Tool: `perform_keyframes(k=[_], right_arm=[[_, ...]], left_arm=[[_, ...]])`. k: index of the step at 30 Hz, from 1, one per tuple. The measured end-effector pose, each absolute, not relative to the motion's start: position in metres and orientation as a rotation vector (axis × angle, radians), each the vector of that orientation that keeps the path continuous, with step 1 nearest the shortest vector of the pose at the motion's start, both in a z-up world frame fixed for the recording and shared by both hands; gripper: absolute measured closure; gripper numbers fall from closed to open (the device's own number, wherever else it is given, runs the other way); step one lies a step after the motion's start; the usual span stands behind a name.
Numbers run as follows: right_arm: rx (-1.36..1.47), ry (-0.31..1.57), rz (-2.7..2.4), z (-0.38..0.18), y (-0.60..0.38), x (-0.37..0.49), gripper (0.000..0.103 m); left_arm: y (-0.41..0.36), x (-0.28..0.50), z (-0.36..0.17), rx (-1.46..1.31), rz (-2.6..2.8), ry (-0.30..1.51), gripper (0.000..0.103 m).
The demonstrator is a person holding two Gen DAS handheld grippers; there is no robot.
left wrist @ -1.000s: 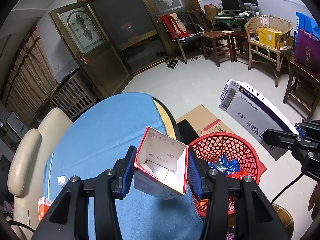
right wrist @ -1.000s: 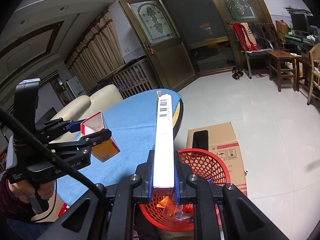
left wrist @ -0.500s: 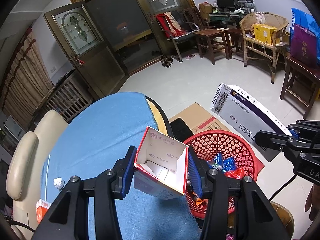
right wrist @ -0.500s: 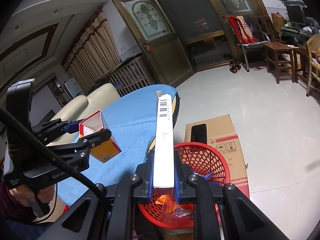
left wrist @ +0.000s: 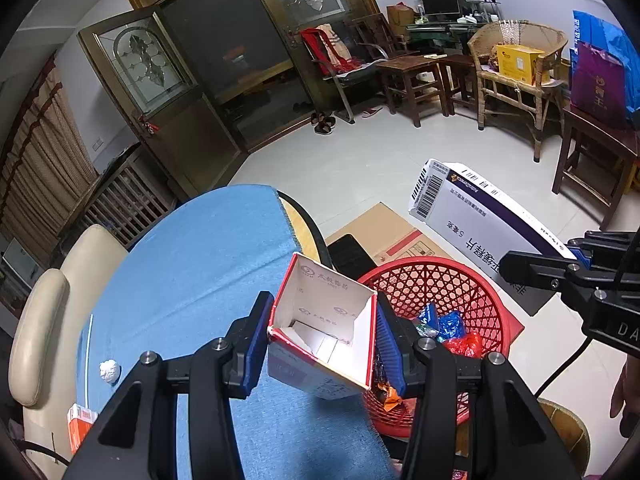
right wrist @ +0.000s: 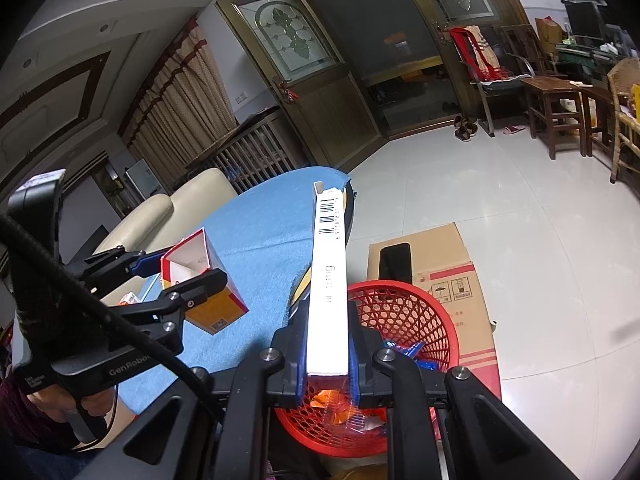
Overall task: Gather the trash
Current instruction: 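Carry both held boxes over the red basket with both grippers, then open both grippers to drop the boxes into the basket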
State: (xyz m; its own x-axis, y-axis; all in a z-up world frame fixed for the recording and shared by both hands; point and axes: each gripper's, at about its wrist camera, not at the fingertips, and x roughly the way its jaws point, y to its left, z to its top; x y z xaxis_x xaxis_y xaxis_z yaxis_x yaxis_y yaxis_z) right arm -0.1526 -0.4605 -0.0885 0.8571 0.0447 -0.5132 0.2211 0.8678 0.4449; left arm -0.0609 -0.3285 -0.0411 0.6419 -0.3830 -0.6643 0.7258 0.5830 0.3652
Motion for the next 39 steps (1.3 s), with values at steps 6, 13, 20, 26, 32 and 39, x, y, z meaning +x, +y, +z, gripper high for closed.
perform_keyframes(k=[6, 13, 20, 26, 32, 39], right_arm=[[0.52, 0.541, -0.096, -0.09, -0.461, -0.151, 0.086], [0.525, 0.55, -0.099, -0.094, -0.462, -0.15, 0.086], [0.547, 0.552, -0.105, -0.096, -0.465, -0.149, 0.086], [0.553, 0.564, -0.105, -0.103, -0.465, -0.146, 0.085], [0.575, 0.614, -0.138, -0.122, -0.468, -0.134, 0.077], [0.619, 0.662, -0.156, -0.132, -0.47, -0.127, 0.068]], left_arm=[[-0.327, -0.061, -0.045, 0.673, -0.689, 0.571, 0.052], [-0.328, -0.059, -0.048, 0.679, -0.702, 0.577, 0.051], [-0.328, -0.056, -0.051, 0.668, -0.707, 0.586, 0.049], [-0.326, -0.049, -0.054, 0.637, -0.739, 0.608, 0.046], [-0.327, -0.043, -0.061, 0.619, -0.776, 0.635, 0.038], [-0.309, -0.041, -0.042, 0.575, -0.749, 0.56, 0.028]])
